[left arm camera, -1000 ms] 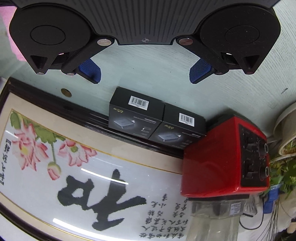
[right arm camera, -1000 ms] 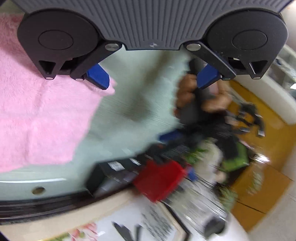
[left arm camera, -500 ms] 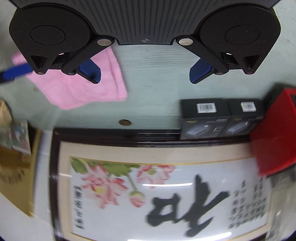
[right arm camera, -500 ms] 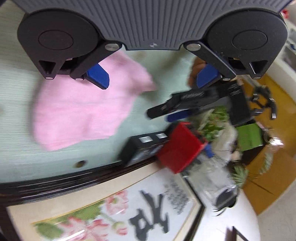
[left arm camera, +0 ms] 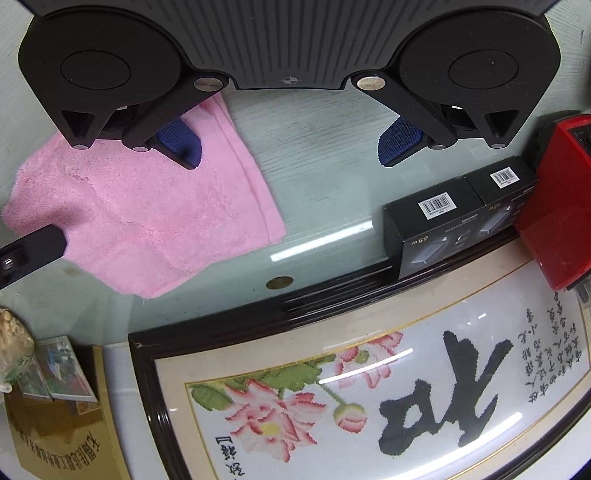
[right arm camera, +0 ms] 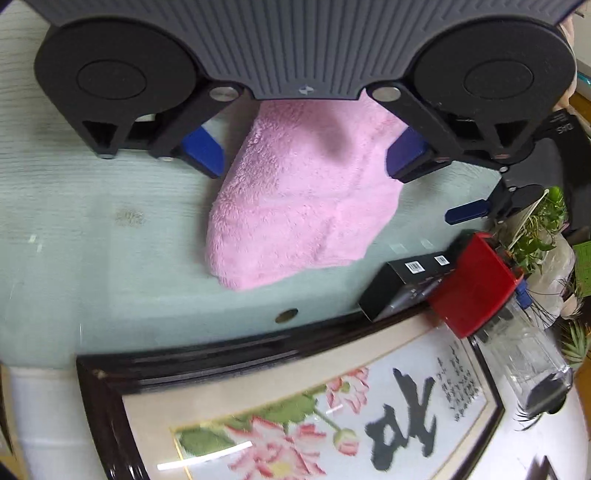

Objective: Fold towel

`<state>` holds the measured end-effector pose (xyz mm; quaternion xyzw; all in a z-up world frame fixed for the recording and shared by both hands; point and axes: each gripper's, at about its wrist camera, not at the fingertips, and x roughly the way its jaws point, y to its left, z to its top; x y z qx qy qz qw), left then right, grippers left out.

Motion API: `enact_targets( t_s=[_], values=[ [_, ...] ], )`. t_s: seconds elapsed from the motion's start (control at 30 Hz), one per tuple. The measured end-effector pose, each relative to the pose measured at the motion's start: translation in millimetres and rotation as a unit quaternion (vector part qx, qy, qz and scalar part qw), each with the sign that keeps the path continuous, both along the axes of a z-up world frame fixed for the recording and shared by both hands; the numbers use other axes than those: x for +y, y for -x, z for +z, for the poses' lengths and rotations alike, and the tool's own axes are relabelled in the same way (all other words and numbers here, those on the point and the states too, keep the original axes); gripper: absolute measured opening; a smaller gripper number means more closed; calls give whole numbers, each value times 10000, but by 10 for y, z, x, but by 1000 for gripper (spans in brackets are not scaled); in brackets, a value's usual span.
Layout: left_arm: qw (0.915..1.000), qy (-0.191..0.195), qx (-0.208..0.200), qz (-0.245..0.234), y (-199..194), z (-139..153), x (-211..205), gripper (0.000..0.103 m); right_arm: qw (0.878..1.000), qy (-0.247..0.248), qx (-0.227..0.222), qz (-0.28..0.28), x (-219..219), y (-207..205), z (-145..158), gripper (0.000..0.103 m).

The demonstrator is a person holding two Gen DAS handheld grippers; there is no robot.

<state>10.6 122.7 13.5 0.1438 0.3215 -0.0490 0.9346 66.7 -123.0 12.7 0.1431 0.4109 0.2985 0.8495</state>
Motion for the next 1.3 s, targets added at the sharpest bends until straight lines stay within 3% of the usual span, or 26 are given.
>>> enact_targets(
  t_s=[0.1,0.2,0.47,0.77,0.93,1.03,1.17,1.3],
  values=[
    [10000,-4,-2,10,3,-8,-1,103,9999,23,13,-123,-18,-27,-39,48],
    [10000,15,-27,30,1,-22,-14,103,9999,-13,4,-171,-69,-38,-72,36],
    [9990,296,-71,318,-174,-59,-163,103,9980,303,-420,-355,-125,-39,-23,25],
    [9983,-69,-344,455,-496,-97,-791,103,9950,371,-439,-811,-538,-196,-82,26],
    [9971,-103,-456,606,-495,-118,-903,103,9947,260,-409,-908,-652,-208,-116,30],
    [9964,232,-367,729,-489,-87,-795,103,9944,58,-426,-965,-720,-158,-102,36],
    [9911,858,-294,973,-409,24,-576,103,9897,-68,-915,-1097,-822,31,21,57],
    [9833,1456,-338,1041,-248,110,-390,103,9857,-18,-1290,-1085,-833,198,66,61]
  ],
)
